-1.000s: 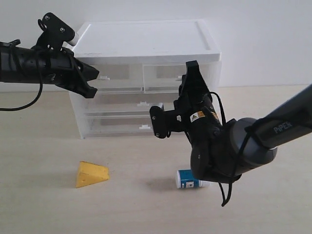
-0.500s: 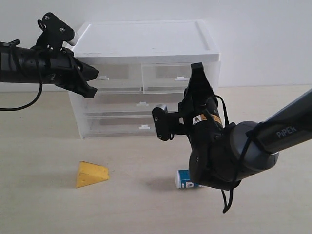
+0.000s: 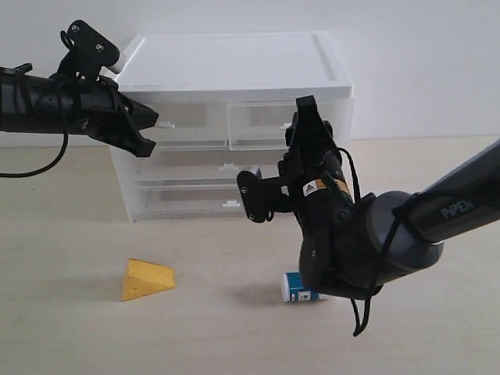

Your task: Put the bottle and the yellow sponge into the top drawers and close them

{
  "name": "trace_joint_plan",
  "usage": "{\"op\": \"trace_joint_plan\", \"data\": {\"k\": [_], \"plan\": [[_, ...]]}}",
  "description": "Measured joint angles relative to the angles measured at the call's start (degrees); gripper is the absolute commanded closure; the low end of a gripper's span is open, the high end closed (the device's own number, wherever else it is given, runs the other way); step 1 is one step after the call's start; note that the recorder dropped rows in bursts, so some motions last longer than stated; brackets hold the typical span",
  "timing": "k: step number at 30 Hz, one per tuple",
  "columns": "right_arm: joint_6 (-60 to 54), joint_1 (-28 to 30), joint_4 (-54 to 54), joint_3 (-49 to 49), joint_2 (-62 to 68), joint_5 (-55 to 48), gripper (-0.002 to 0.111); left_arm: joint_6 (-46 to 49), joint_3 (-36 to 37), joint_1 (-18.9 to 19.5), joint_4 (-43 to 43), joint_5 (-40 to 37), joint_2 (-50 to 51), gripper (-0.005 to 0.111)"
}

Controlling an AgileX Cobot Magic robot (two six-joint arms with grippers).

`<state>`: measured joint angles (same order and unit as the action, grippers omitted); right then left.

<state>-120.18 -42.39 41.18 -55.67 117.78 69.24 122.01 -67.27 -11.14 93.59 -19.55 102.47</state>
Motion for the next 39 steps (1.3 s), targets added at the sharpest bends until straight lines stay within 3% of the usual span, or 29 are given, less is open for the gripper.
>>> {"op": "trace_joint_plan", "data": {"k": [19, 21, 26, 39], "plan": [[0.77, 0.32, -0.62, -2.10, 0.00, -1.00, 0.072, 0.00, 0.00, 0.00, 0.00, 0.00, 0.00, 0.103], [0.93, 0.32, -0.30, -2.33, 0.00, -1.24, 0.077, 0.00, 0.00, 0.00, 0.10, 0.00, 0.00, 0.103], [0.77, 0.32, 0.68, -2.51, 0.00, -2.58, 0.108, 0.00, 0.00, 0.00, 0.10, 0.00, 0.00, 0.103], [0.89, 0.36, 1.35, -2.51, 0.00, -3.68, 0.108, 0.00, 0.00, 0.00, 0.10, 0.00, 0.00, 0.103]]}}
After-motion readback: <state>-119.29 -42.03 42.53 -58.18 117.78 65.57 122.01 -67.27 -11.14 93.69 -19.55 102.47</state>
